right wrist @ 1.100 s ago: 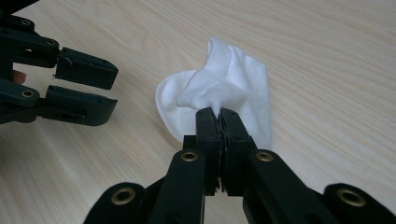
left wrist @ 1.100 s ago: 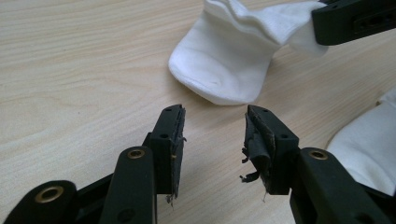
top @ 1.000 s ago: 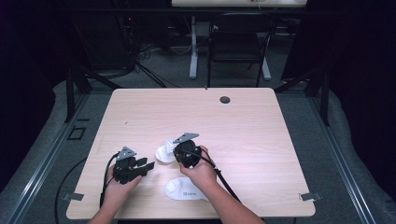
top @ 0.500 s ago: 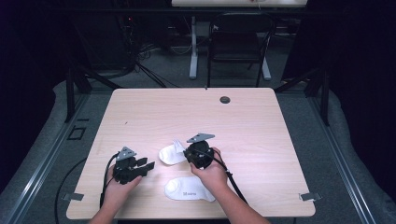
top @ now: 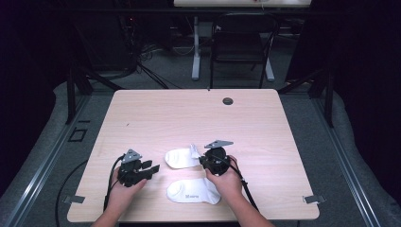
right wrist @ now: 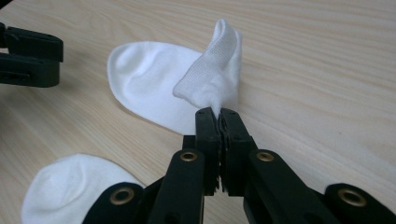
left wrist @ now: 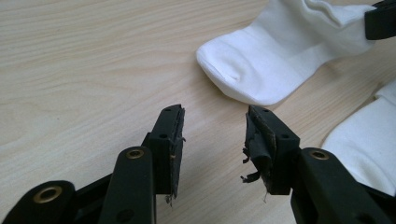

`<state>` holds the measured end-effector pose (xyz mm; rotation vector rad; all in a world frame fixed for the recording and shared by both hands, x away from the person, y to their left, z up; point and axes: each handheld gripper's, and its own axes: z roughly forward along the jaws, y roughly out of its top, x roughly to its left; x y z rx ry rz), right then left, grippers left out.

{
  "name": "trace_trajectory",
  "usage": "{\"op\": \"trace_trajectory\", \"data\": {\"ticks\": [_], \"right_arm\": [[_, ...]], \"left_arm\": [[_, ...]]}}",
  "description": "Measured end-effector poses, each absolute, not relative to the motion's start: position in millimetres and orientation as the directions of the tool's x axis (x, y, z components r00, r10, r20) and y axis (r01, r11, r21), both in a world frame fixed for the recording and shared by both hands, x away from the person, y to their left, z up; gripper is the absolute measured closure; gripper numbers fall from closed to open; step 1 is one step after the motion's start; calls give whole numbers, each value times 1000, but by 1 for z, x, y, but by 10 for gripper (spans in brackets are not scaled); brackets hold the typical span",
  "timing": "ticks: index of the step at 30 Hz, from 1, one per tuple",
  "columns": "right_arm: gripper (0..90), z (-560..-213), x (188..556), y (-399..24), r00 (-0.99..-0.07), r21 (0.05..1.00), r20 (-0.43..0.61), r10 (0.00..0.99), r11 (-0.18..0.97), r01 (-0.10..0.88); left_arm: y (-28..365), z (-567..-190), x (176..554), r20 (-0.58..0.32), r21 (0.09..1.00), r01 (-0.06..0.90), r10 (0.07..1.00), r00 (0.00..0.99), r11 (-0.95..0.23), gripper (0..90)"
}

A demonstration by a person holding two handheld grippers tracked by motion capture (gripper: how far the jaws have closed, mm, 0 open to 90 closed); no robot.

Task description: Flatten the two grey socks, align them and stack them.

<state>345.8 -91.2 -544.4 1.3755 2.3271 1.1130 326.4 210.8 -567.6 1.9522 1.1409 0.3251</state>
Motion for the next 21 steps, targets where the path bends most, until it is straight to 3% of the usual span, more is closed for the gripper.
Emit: {"op": "trace_trajectory", "data": {"ticks": [16,21], "right_arm": [[872,-565,348,-118,-471,670,214,856,222,708],[831,-565,347,-122,-469,678,206,859,221,702]], "left_arm": [[207,-566,335,-182,756,609,817,547,-239,558],[206,-562,338,-179,764,602,818,546,-234,558]]}}
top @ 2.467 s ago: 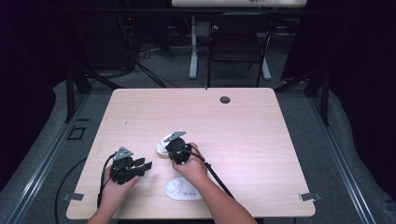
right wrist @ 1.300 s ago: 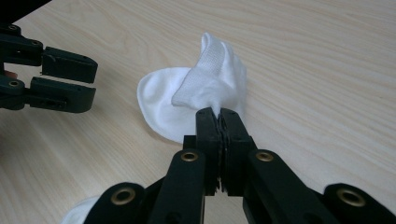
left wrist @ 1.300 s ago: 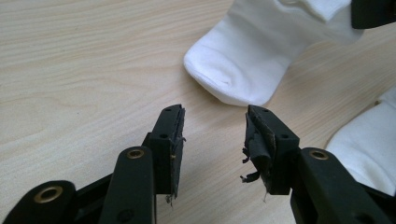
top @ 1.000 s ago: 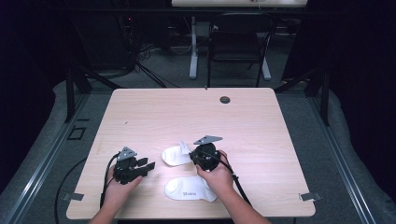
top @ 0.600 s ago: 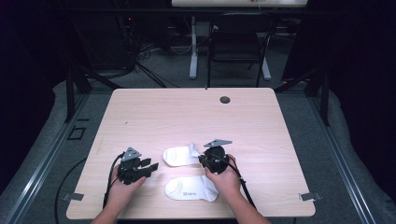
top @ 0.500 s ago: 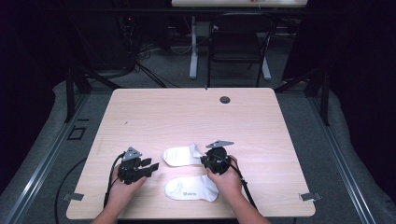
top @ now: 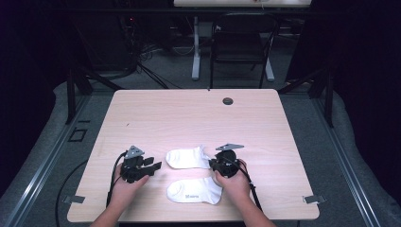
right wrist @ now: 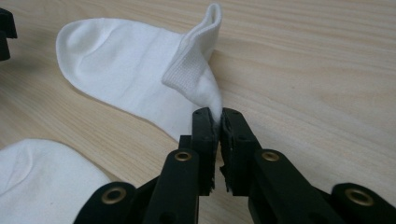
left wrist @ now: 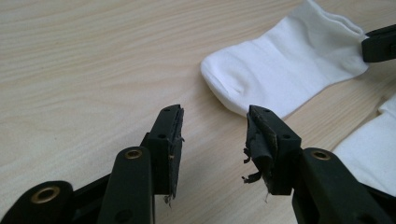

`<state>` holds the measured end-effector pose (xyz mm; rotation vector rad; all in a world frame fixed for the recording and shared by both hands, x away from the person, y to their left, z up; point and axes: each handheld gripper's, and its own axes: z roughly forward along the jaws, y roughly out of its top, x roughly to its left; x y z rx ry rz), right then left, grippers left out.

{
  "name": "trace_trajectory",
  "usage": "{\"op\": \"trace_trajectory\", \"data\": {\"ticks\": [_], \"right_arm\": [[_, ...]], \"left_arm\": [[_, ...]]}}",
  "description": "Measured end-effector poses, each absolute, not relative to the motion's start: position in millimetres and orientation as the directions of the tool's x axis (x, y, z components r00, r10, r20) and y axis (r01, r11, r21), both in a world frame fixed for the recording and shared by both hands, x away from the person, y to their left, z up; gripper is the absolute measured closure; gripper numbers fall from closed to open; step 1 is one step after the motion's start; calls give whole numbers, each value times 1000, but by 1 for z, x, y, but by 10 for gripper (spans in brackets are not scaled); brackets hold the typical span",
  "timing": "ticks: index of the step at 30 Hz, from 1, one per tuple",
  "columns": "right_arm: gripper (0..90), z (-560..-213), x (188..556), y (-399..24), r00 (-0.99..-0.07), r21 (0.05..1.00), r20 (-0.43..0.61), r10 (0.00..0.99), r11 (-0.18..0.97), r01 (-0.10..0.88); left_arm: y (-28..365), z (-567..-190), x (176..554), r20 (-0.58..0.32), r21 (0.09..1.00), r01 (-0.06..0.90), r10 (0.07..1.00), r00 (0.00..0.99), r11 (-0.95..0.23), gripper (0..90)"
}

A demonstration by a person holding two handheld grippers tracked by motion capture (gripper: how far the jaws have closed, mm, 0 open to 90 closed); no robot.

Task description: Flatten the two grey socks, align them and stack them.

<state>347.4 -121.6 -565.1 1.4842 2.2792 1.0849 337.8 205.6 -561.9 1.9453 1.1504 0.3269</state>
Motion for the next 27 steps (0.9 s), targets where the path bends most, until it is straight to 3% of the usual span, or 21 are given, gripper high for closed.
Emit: {"op": "trace_trajectory", "data": {"ticks": [10,27], "right_arm": [[753,-559,348,-131,-474,694,192,859,223,685],[707,-543,353,-139,-474,710,169,864,227,667]], "left_arm": [[204,-556,345,-175,764,598,814,553,-243,559],[197,-553,359,-166,754,607,821,546,-251,570]]}}
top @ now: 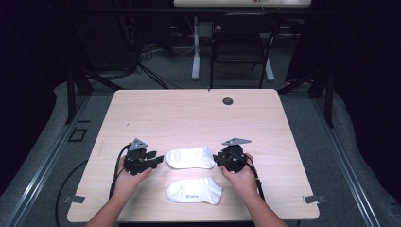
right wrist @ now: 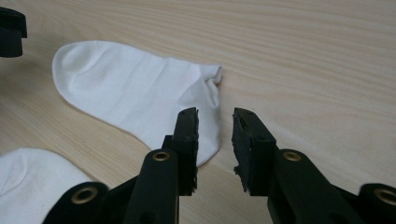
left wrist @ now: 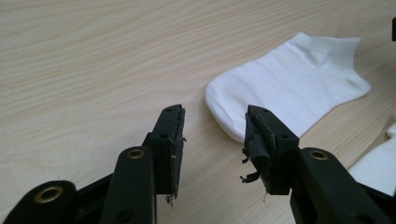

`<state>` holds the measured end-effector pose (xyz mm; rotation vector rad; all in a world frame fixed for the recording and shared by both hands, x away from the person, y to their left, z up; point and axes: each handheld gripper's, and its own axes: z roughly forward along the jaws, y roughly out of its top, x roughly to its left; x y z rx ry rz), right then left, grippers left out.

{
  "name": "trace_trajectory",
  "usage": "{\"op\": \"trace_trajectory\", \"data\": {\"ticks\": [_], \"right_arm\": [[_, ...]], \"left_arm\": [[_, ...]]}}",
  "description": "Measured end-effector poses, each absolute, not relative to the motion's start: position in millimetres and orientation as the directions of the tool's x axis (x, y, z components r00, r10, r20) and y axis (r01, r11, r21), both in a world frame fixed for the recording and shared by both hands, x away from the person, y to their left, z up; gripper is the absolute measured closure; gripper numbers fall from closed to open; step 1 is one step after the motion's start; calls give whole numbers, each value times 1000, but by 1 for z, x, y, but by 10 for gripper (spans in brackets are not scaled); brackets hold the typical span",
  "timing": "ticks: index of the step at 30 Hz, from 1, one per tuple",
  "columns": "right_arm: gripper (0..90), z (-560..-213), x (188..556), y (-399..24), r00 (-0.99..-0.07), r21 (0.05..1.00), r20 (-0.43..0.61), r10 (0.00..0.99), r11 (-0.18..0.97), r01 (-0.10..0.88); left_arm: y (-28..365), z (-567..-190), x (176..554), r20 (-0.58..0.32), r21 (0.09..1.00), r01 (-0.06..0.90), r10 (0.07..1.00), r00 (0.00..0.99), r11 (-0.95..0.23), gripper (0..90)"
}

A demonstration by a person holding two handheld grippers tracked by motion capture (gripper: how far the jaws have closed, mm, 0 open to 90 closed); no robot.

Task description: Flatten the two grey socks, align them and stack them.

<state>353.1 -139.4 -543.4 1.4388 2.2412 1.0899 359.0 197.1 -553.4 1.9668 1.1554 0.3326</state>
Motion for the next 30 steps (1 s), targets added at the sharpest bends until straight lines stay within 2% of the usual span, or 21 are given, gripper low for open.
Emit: {"op": "trace_trajectory", "data": {"ticks": [9,20,25,30], "right_arm": [[607,-543,364,-137,-474,728,181,862,207,654],[579,-556,376,-125,-476,707,210,854,203,678],[619,-562,381,-116,-488,697,200,850,226,680],[780,-565,381,-111,-496,672,168,852,269,690]], "left_arm": [[192,-557,371,-184,737,632,827,531,-241,550],[185,-566,380,-191,721,650,832,521,-241,525],[181,-569,383,-208,709,662,827,523,-241,570],[175,-572,383,-195,703,661,822,535,-263,650]]}}
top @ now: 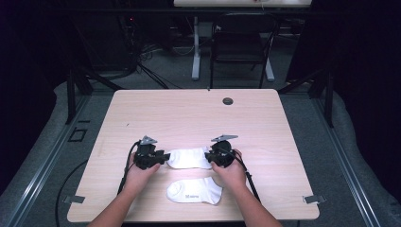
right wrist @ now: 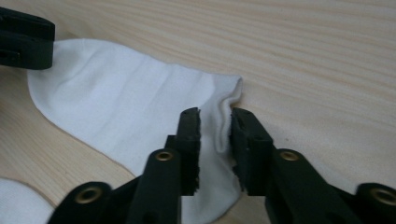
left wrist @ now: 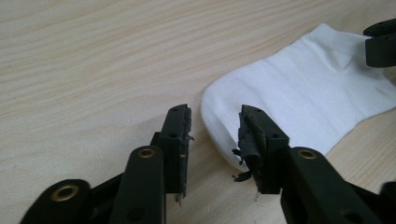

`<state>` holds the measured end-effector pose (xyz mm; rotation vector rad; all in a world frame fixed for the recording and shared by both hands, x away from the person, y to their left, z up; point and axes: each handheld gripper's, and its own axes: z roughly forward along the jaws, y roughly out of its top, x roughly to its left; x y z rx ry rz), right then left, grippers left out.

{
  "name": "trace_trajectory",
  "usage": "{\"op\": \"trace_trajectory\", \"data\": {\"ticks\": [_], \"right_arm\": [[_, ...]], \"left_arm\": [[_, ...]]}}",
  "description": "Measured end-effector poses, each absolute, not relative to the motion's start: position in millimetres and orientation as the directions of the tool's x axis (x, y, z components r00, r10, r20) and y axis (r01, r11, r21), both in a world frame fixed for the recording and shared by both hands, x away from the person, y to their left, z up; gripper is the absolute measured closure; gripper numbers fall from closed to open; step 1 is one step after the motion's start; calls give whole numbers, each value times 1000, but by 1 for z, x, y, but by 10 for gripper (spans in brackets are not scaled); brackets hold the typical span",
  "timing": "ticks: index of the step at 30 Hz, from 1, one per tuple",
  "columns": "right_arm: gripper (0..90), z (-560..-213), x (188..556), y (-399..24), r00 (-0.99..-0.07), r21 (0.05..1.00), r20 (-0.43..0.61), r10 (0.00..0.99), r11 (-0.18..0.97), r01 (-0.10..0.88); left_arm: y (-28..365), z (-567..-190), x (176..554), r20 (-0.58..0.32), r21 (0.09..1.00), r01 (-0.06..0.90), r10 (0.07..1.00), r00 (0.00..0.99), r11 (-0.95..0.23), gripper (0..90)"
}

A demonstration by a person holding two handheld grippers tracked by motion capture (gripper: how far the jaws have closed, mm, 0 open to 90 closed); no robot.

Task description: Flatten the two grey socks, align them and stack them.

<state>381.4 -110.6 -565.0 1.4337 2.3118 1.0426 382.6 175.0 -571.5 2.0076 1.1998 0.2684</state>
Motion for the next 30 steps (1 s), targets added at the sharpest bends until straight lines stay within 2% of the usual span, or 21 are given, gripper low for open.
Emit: {"op": "trace_trajectory", "data": {"ticks": [3,10,30], "right_arm": [[839,-563,379,-110,-504,663,164,848,284,693],[858,-559,375,-110,-523,683,144,840,298,667],[861,-525,347,-119,-572,750,161,804,277,601]], "left_arm": [[174,-572,383,-189,702,660,824,534,-268,733],[175,-572,382,-194,693,665,817,544,-278,874],[176,-543,349,-171,757,578,762,624,-303,893]]}}
